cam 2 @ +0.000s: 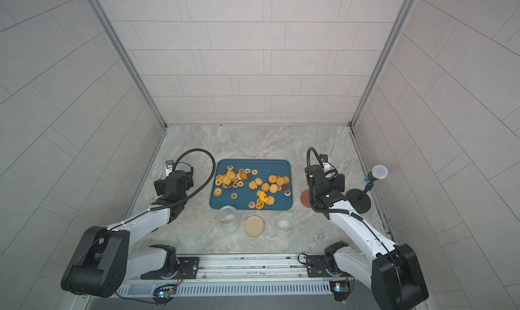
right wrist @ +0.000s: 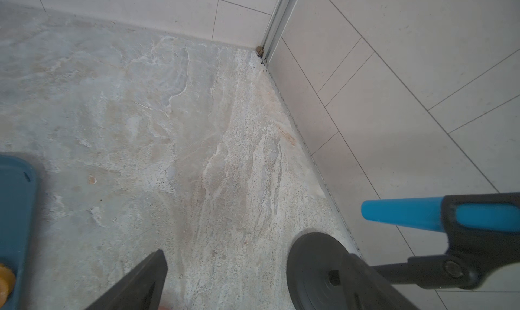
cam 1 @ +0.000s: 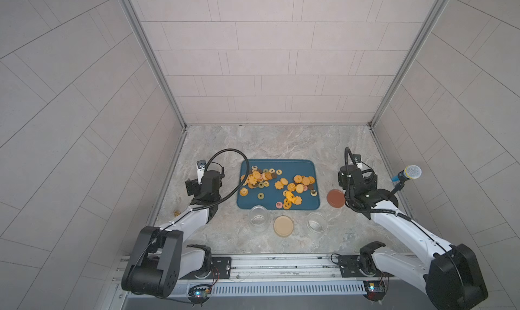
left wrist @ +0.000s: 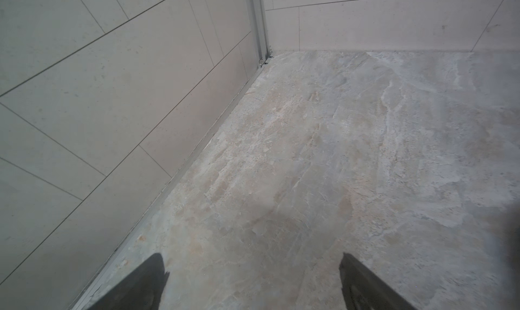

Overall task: Pour the cookies out of the jar
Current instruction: Reset both arms

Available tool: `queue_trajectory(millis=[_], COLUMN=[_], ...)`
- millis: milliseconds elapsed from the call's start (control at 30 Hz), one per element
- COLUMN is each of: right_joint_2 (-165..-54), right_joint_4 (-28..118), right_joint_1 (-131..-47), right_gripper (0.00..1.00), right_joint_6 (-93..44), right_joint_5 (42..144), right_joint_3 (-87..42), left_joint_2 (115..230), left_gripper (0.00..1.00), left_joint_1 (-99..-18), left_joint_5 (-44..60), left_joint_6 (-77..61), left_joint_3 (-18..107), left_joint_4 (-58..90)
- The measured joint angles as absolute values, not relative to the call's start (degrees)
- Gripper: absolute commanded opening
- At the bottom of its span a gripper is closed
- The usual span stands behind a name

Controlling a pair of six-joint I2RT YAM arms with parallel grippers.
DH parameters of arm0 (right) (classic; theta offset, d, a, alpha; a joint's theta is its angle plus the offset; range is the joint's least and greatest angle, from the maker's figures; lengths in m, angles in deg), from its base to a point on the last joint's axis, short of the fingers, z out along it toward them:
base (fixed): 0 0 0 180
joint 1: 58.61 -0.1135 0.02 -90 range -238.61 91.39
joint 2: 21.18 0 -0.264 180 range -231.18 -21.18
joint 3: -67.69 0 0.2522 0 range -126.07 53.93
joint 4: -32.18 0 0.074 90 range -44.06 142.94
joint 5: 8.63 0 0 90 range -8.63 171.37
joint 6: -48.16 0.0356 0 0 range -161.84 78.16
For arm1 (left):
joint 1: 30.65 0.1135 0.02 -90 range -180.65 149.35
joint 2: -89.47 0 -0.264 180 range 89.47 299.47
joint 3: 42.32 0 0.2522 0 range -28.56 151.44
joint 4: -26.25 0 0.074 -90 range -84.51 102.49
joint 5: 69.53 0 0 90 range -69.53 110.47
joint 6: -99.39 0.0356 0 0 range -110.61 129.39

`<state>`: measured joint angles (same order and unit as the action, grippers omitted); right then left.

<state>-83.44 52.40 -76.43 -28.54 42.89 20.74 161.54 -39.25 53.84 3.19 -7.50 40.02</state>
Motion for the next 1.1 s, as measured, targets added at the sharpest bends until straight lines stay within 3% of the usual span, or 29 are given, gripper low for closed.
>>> queue_trajectory(millis=[467, 733, 967, 1100], right_joint_2=[-104.9, -110.3, -110.8, -110.9], right_joint_4=[15.8, -4.8, -6.9, -8.7], right_joint_1=[-72.0, -61.5, -61.3, -61.6], right_gripper=[1.00, 1.00, 1.00, 1.00], right_joint_6=[-37.5, -38.9, -38.6, -38.7], right_joint_5=[44.7, 59.1, 64.7, 65.2], right_joint_3=[27.9, 33.6, 34.0, 34.1], left_joint_2=[167.0, 179.9, 180.2, 180.2], left_gripper=[1.00, 1.00, 1.00, 1.00], left_joint_1=[-28.1, -28.4, -31.1, -34.5], left_joint_5=[28.3, 25.4, 28.5, 35.5], left_joint_6=[1.9, 3.1, 4.6, 6.0], left_joint_3=[-10.5, -10.3, -7.7, -7.5], left_joint_4=[57.2, 67.3, 65.8, 65.9])
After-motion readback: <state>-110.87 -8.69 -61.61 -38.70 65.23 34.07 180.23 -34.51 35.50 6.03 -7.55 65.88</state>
